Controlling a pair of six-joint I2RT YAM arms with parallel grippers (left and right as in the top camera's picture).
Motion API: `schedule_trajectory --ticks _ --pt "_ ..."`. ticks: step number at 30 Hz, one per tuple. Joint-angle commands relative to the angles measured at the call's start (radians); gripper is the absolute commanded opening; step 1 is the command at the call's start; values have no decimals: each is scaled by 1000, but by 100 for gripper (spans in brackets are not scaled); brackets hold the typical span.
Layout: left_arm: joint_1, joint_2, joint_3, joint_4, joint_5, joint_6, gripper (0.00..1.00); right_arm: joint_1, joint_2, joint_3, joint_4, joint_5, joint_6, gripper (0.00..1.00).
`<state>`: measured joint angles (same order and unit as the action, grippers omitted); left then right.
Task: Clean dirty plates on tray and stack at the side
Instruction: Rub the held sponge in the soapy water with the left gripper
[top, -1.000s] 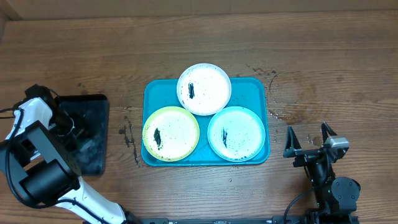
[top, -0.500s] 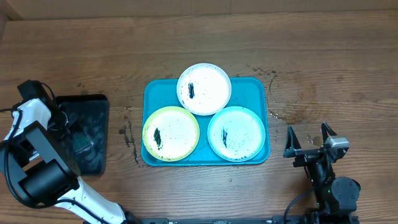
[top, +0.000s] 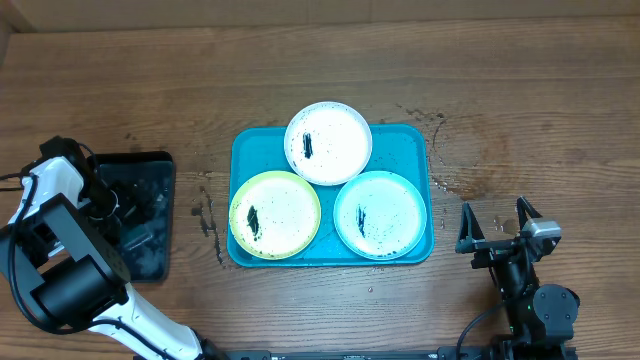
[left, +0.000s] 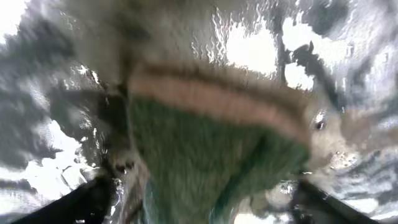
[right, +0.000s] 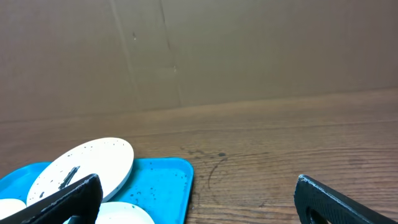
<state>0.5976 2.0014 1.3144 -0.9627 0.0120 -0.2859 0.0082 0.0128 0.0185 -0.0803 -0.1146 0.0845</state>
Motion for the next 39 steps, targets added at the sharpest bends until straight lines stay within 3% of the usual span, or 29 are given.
schedule_trajectory --ticks 1,4,6,12,13,14,15,23,25,28,30,39 --pt "4 55 -35 -33 15 -5 58 5 -7 -10 4 9 -3 100" --pt "4 56 -35 -43 15 -6 18 5 -7 -10 4 9 -4 100" --pt "4 55 -35 -43 15 -6 6 5 -7 -10 4 9 -4 100" --pt "4 56 -35 -12 14 -6 5 5 -7 -10 4 9 -3 100" --pt "4 56 -35 7 14 -6 29 5 -7 -10 4 9 -4 100" --pt "4 56 -35 16 14 -6 88 5 -7 -10 4 9 -3 100" --pt "4 56 -35 29 14 -6 100 5 -7 -10 4 9 -3 100" --pt "4 55 -35 85 14 -5 100 5 -7 -10 4 9 -4 100" --pt "4 55 -35 85 14 -6 82 5 -7 -10 4 9 -3 100" --pt "4 55 -35 76 14 -5 27 5 -7 -10 4 9 -4 100" --pt "4 55 -35 61 14 -5 4 5 -7 -10 4 9 -3 100" --pt "4 1 95 -124 16 -6 4 5 -7 -10 4 9 -3 100"
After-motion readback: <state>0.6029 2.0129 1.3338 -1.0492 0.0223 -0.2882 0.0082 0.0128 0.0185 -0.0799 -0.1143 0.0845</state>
